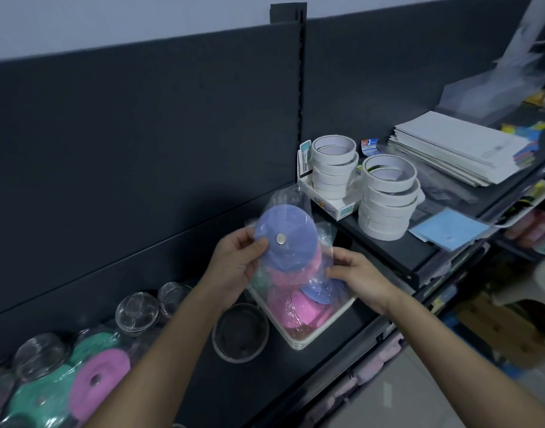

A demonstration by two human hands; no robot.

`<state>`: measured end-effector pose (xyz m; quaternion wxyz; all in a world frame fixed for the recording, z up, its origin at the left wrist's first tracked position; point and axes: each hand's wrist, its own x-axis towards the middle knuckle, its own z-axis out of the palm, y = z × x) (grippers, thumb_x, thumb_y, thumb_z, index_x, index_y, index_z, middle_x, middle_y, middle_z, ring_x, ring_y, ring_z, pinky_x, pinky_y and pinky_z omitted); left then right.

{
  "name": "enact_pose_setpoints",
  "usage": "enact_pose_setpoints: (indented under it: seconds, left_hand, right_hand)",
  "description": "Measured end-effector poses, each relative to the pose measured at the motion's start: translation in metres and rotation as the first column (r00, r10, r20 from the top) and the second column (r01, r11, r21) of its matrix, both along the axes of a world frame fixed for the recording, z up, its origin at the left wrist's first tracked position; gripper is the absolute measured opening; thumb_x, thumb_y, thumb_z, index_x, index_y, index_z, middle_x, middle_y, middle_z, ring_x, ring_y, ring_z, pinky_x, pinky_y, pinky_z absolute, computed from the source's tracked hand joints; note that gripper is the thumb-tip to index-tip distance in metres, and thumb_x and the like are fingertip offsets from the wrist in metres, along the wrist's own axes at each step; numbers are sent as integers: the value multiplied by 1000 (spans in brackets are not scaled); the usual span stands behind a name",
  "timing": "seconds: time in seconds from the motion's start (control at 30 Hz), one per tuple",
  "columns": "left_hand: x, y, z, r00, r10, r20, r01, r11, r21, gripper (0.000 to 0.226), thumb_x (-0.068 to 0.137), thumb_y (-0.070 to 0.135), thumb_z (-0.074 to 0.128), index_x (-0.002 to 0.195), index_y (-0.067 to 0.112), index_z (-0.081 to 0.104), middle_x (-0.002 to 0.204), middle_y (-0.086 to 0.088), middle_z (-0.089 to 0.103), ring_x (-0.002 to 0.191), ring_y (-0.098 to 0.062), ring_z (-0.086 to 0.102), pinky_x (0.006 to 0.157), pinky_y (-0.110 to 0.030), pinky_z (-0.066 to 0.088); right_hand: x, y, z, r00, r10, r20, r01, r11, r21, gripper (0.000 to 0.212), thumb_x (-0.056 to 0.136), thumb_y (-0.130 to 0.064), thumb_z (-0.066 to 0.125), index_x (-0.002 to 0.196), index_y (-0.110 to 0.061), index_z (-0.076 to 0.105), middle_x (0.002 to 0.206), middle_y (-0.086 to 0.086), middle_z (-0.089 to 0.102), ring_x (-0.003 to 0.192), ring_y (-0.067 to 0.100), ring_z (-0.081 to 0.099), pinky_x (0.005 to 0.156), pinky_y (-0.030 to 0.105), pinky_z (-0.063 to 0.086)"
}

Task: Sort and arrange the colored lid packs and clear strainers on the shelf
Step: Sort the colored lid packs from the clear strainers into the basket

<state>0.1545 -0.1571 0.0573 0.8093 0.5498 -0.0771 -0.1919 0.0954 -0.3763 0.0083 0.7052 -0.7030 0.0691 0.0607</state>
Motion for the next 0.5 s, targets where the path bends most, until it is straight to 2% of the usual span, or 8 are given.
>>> enact_pose_setpoints:
  seconds: [0.1, 0.17, 0.23, 0.33, 0.4, 0.43, 0.5]
  left_hand:
    - [5, 4, 2, 1000, -6, -9, 6, 999, -54, 13, 76, 10, 61, 86, 2, 59, 81, -8, 70, 72, -16, 67, 69, -26, 58]
    - [8, 5, 2, 1000, 10, 5, -10, 1000, -22, 9, 80, 8, 61, 86, 2, 60, 83, -9, 69, 73, -17, 66, 71, -27, 57]
    - [8, 3, -3, 999, 25, 31, -27, 997, 70, 6, 85, 1, 59, 85, 5, 63, 83, -9, 69, 75, -19, 65, 72, -29, 57]
    - [5, 0, -19, 986, 46, 159, -92, 952, 292, 10, 83, 2, 65, 79, 10, 68, 87, -9, 69, 82, -23, 64, 77, -40, 54]
    - [3, -1, -26, 973, 53, 225, -140, 910, 391, 6, 83, 1, 65, 81, 6, 66, 86, -4, 68, 83, -21, 63, 78, -42, 53]
    - [2, -1, -28, 967, 34, 251, -143, 890, 432, 6, 84, 0, 64, 81, 6, 65, 84, -1, 67, 81, -19, 61, 76, -40, 52]
    - [2, -1, -28, 947, -71, 314, -112, 841, 529, 6, 84, 2, 64, 80, 7, 64, 79, -1, 65, 77, -14, 58, 72, -31, 49]
  right_hand:
    - [-1, -2, -3, 1000, 2, 25, 0, 997, -77, 43, 86, 6, 60, 116, -23, 67, 115, 8, 68, 107, 29, 64, 95, 43, 52]
    - [0, -1, -5, 1000, -11, 25, 14, 994, -112, 39, 88, 3, 60, 115, -24, 68, 115, 14, 67, 105, 33, 64, 95, 49, 50]
    - [-1, 1, -2, 997, -71, 6, 72, 994, -81, 30, 93, -2, 53, 109, -21, 70, 112, 18, 68, 99, 34, 65, 94, 49, 50]
    - [-3, 1, 2, 989, -147, -23, 148, 988, 35, 26, 98, -22, 49, 99, -9, 71, 98, 10, 73, 94, 27, 66, 87, 37, 52]
    - [-4, -1, 0, 996, -88, 35, 89, 996, -32, 44, 90, -49, 55, 99, -8, 69, 98, 11, 70, 92, 22, 65, 86, 33, 51]
    - [-4, 0, -1, 997, -45, 66, 52, 993, -102, 50, 83, -55, 61, 99, -7, 67, 95, 12, 67, 88, 21, 64, 83, 32, 51]
    - [-2, 2, -6, 995, -7, 101, 27, 980, -199, 42, 77, -42, 74, 99, -8, 63, 82, 11, 57, 73, 22, 54, 69, 30, 47]
